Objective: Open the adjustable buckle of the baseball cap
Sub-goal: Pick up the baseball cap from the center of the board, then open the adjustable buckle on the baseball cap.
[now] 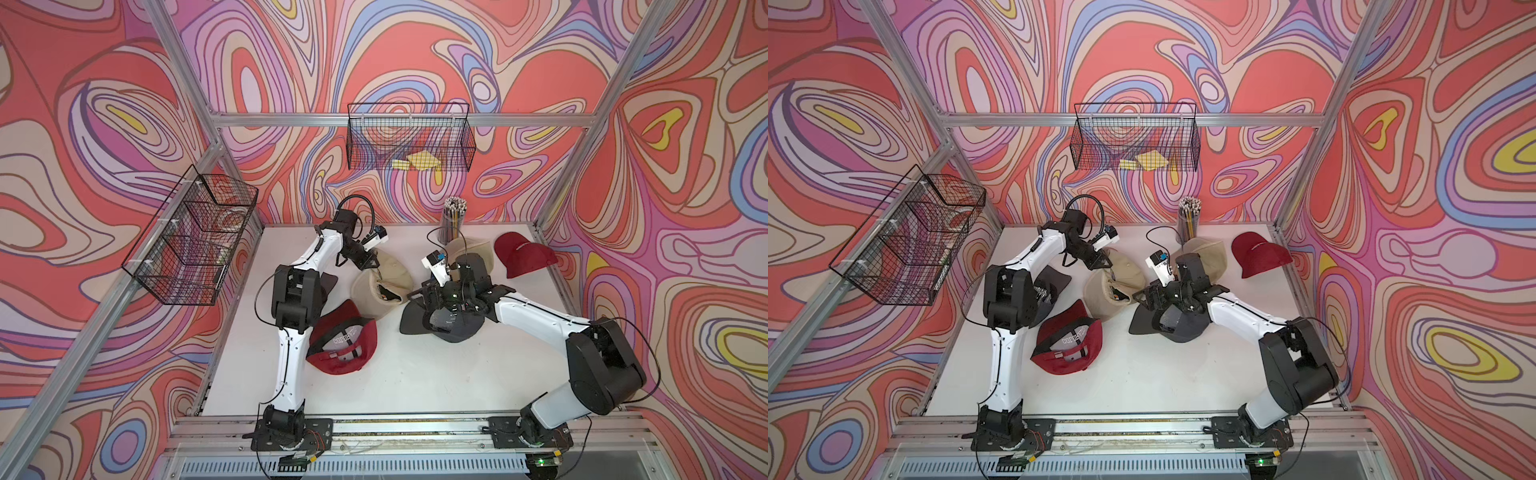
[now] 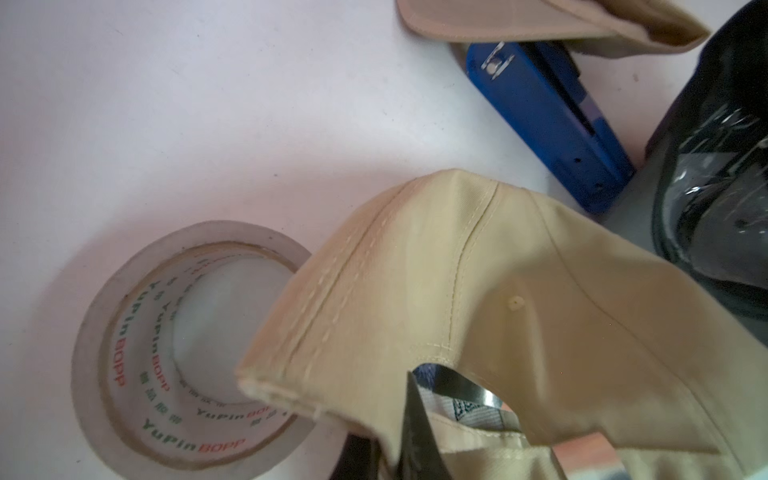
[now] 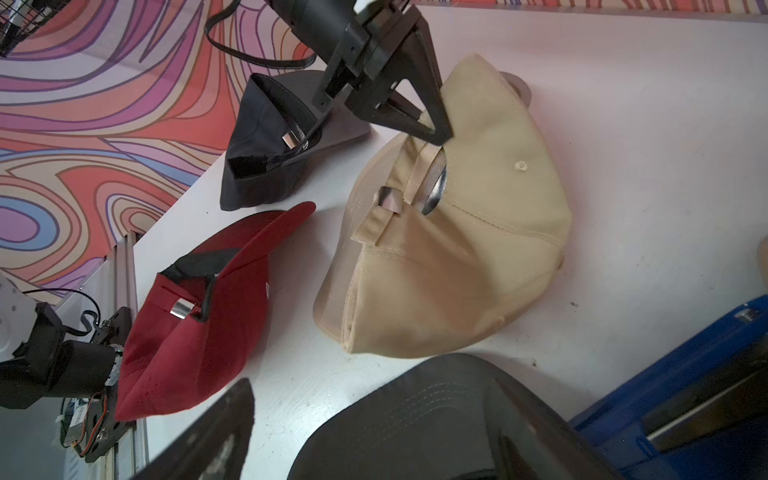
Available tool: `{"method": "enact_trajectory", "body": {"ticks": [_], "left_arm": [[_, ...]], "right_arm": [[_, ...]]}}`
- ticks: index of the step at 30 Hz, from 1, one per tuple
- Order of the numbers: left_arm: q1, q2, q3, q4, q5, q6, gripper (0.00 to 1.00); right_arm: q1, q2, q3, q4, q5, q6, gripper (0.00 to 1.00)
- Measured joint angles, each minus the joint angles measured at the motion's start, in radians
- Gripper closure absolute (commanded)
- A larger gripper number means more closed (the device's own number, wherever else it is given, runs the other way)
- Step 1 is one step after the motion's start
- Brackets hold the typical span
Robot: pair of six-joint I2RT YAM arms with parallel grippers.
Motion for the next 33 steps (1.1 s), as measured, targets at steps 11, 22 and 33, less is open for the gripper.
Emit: {"method": "enact_trajectory", "body": {"ticks": [11,22,33], "left_arm": [[-0.001,-0.383,-0.348,0.214,0.005,-0.345,1.0],[-0.025,-0.677,-0.61,0.441,-0.146,-0.643,1.0],[-0.068,-0.809,-0.815,0.63,-0.238,-0.874,1.0]], "right_arm": [[0.0,-0.024,-0.014,0.034,0.035,0.037,0.13],[0.0,-0.086,-0.014,0.023,0.049,0.085,0.15],[0.002,-0.12,-0.01,0.122,0.046,0.542,0.18]]}}
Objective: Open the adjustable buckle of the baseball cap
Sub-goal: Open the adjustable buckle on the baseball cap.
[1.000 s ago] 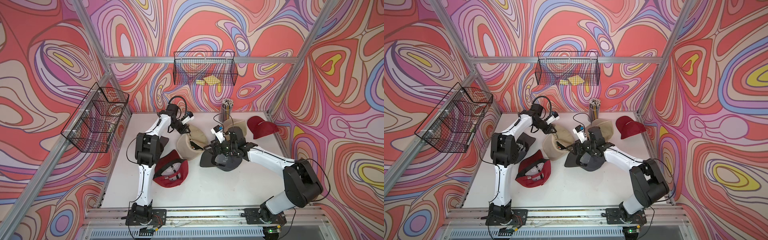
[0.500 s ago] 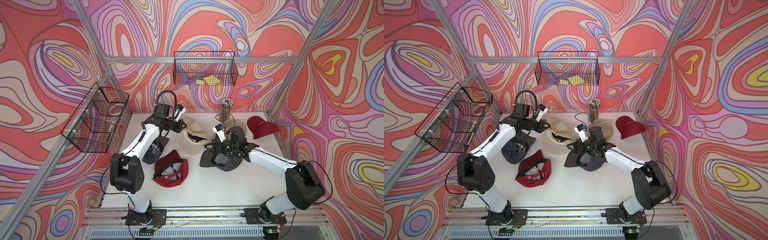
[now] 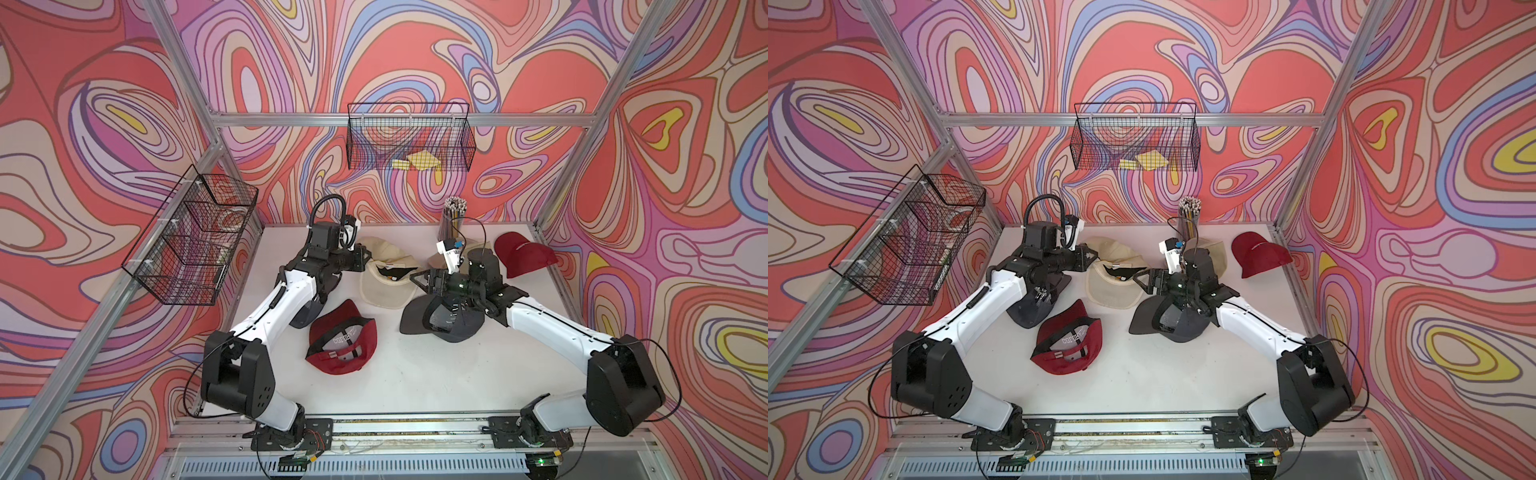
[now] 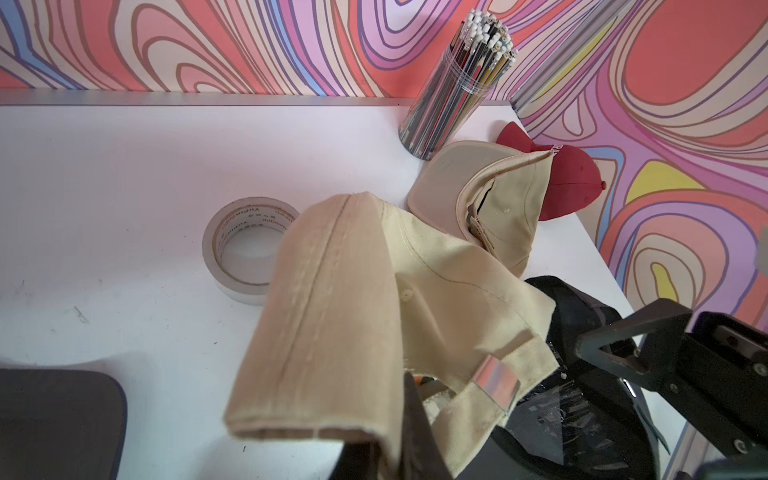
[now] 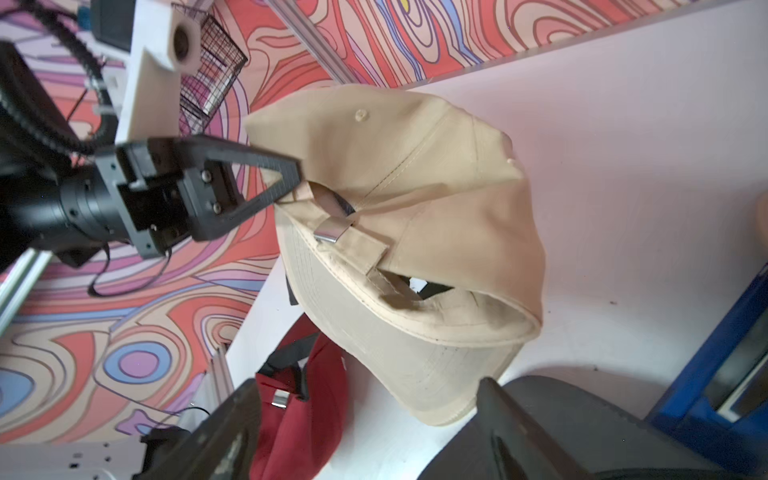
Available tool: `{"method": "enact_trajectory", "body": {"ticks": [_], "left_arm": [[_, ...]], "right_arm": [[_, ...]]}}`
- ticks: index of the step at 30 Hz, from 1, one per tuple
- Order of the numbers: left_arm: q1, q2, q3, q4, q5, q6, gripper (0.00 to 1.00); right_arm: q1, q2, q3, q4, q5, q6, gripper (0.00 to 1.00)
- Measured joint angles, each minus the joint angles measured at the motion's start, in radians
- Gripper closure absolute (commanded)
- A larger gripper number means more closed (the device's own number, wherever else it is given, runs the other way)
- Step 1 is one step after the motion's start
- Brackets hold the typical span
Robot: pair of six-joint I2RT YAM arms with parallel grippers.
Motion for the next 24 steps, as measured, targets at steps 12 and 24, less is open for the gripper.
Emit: {"method": "enact_trajectory", "body": {"ticks": [12,24], "left_arm": [[-0.042,-0.073,-0.035,0.09,-0.015,-0.05,1.0],[-0.09,-0.105,-0.057,0.091,-0.037,-0.019,1.0]], "right_arm": [[0.04,0.109,0.0,0.22,0.044,0.405,0.38],[0.051,0.114,0.011,0.293,0.143,0.48,0.42]]}}
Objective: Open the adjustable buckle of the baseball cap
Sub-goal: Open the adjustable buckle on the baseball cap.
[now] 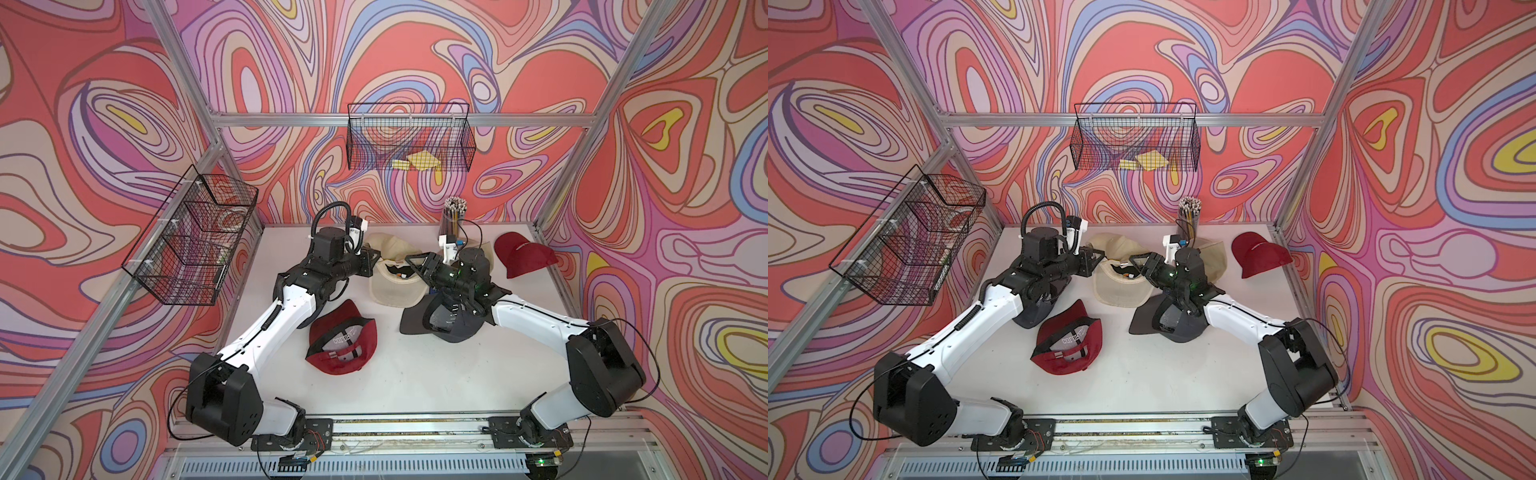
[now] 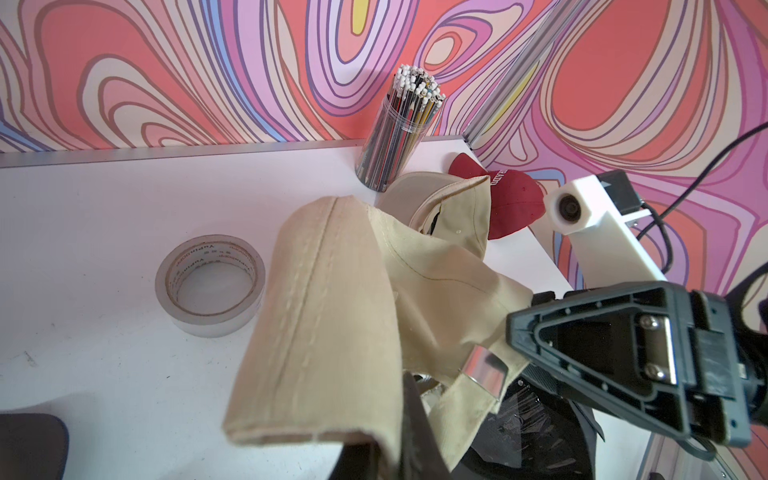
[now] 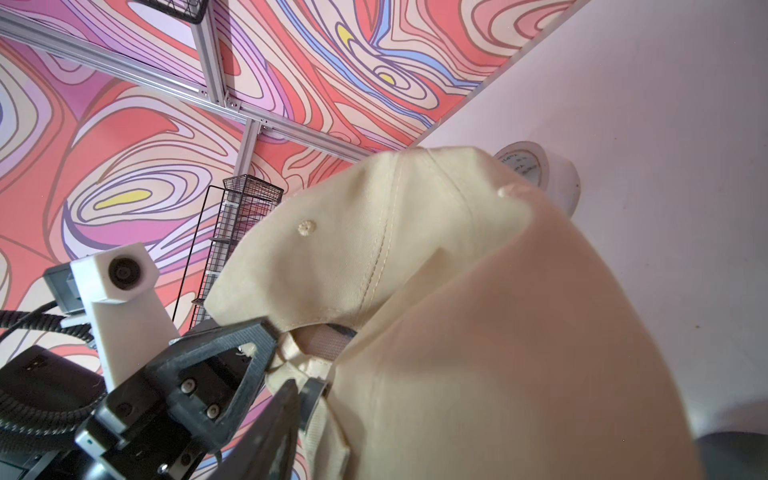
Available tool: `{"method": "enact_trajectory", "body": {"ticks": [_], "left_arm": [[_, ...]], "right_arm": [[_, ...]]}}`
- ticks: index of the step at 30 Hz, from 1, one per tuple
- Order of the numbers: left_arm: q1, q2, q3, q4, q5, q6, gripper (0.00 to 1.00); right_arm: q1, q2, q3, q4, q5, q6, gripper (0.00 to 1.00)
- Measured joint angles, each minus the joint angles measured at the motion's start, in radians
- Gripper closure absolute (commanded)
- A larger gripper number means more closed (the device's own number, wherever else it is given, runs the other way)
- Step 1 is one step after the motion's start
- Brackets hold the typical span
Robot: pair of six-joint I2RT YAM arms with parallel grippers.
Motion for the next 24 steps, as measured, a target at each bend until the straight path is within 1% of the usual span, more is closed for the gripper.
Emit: {"method": "enact_trajectory", "body": {"ticks": [2,3,6,9,11,12,14,15,16,17,20,24], "left_arm": [[0.0,-0.002,-0.001,0.005,-0.001,0.006,1.0],[0.0,-0.004,-0.003,0.011,-0.001,0.007,1.0],[-0.002,-0.01,-0.017,0.026,-0.001,0.009,1.0],[-0.008,-0.018,-0.032,0.044,-0.003,0.009,1.0],[-0.014,-0.018,-0.033,0.051,-0.006,0.01,1.0],[-0.016,-0.018,-0.033,0.056,-0.008,0.01,0.96],[-0.017,-0.018,-0.033,0.059,-0.016,0.011,0.71],[-0.017,-0.018,-0.033,0.06,-0.021,0.014,0.64],[-0.017,-0.018,-0.033,0.058,-0.024,0.014,0.59],[-0.019,-0.018,-0.033,0.056,-0.027,0.018,0.55],[-0.02,-0.018,-0.029,0.043,-0.031,0.043,0.51],[-0.02,-0.018,-0.002,-0.002,-0.046,0.126,0.45]], "right_arm": [[0.001,-0.002,0.0,-0.001,0.017,0.003,0.44],[0.001,-0.002,0.0,0.0,0.024,0.005,0.48],[0.001,-0.002,0.0,0.0,0.037,0.009,0.72],[0.001,-0.002,0.002,0.001,0.046,0.008,0.81],[0.0,-0.002,0.009,-0.003,0.049,-0.002,0.92],[0.0,-0.002,0.016,-0.01,0.049,-0.008,0.97],[0.0,-0.002,0.037,-0.022,0.05,-0.027,1.0],[-0.001,-0.002,0.049,-0.027,0.053,-0.037,1.0],[-0.002,-0.002,0.06,-0.034,0.054,-0.05,1.0],[-0.002,-0.002,0.074,-0.041,0.055,-0.067,1.0],[-0.002,-0.002,0.103,-0.067,0.047,-0.121,1.0],[-0.009,0.0,0.147,-0.119,0.004,-0.208,1.0]]}}
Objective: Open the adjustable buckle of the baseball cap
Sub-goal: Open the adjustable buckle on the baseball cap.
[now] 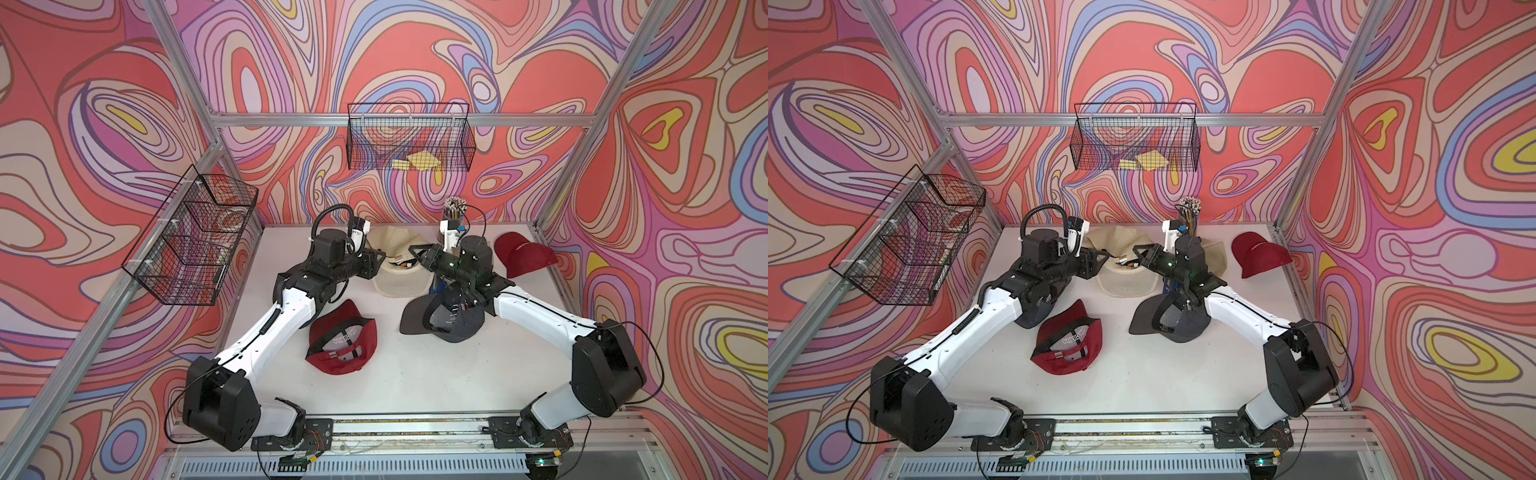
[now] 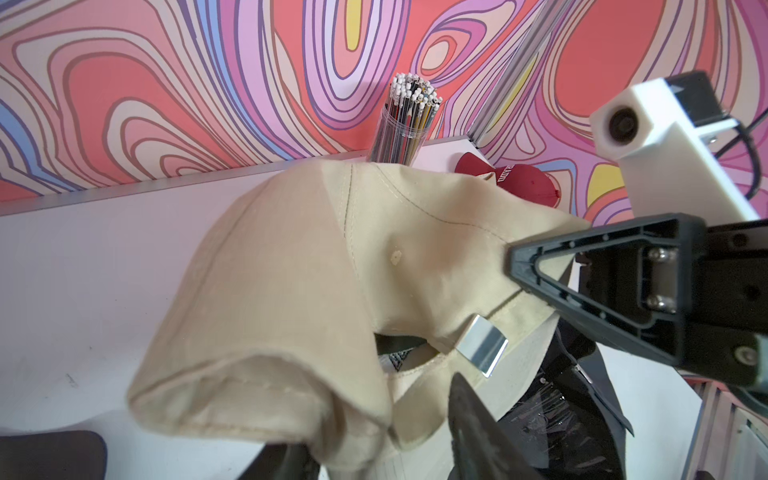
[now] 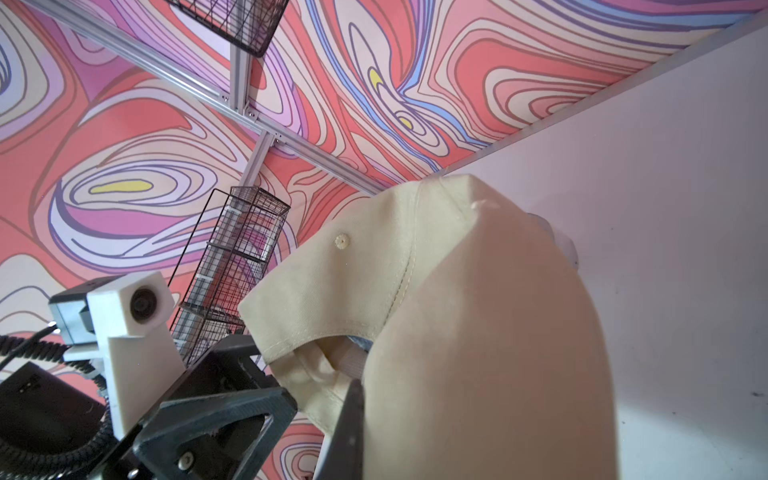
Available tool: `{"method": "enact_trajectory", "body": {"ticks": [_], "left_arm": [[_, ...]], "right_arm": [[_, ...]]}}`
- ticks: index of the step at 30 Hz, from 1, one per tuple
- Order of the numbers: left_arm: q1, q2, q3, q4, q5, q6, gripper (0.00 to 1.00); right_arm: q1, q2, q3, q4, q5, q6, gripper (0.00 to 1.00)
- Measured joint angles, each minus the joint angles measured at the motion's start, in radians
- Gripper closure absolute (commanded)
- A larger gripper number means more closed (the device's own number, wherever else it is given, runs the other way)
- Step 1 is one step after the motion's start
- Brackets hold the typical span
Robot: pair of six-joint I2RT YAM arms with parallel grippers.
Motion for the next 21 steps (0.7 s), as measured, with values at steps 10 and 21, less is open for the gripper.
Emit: {"method": "enact_trajectory", "body": {"ticks": [10,21], "left_arm": [[0.047,0.006,0.033,-0.015,0.051,0.125,0.34],[0.054,0.051,0.048,-0.068,0.062,0.169,0.29]], "right_arm": [[-0.03,0.003,0.065,-0.121,-0.072,-0.187,1.0],[-0.071,0.005,0.066,-0.152,-0.082,-0.225,1.0]]}}
